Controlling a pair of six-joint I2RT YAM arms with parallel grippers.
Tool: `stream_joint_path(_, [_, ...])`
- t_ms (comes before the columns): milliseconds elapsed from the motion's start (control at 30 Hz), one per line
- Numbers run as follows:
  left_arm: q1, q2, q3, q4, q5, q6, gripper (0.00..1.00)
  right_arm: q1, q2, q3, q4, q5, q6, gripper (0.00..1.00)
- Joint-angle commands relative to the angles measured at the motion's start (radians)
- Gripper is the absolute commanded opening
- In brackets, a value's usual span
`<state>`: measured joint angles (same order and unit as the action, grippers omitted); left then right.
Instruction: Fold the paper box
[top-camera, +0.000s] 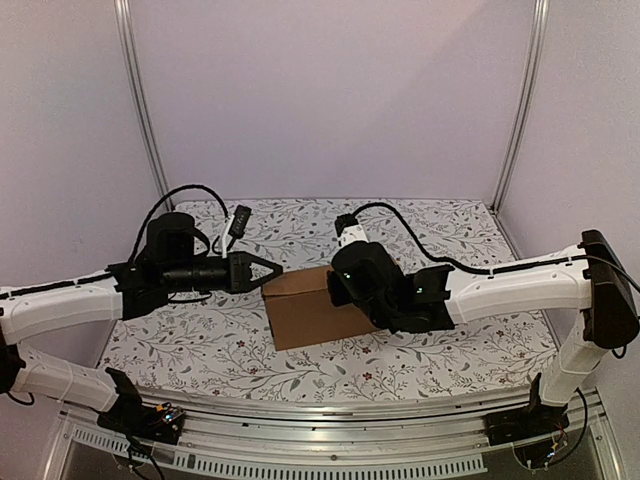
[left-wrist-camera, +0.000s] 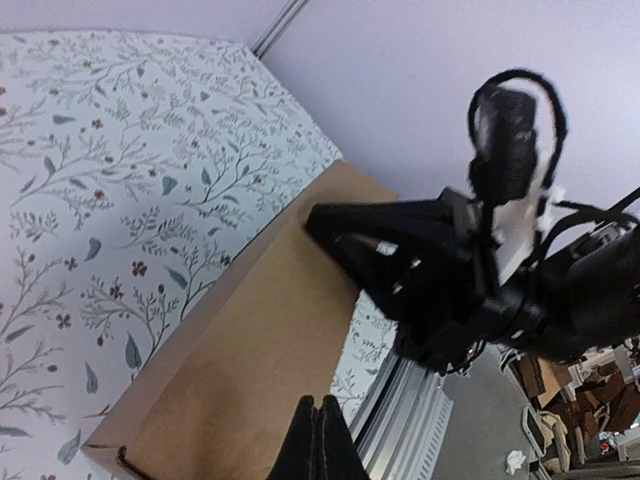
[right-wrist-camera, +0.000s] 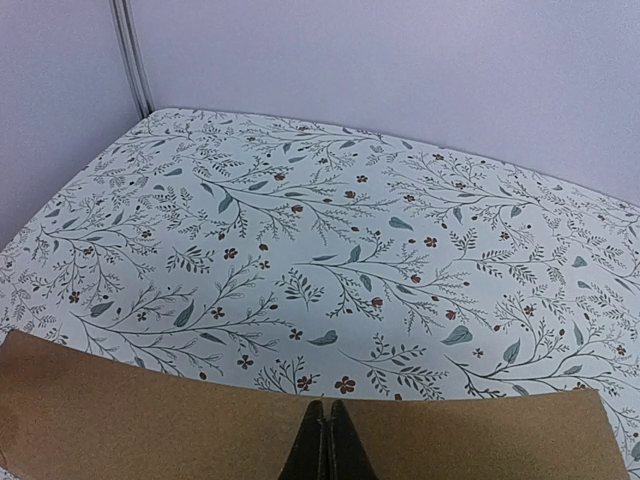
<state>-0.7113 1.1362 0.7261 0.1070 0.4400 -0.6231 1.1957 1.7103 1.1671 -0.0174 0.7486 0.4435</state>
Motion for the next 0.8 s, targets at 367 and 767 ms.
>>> stream_joint_path(367, [0.01,0.075,-0.264,0.129,0.048,-0.073,0.0,0.004,0.056,-0.026,-0.191,-0.13,-0.002,0.0])
stream_joint_path(767, [0.01,0.072,-0.155,-0.068,-0.026,0.038,0.0,-0.063,-0.202,0.028,-0.315,-0.155,-0.159,0.0])
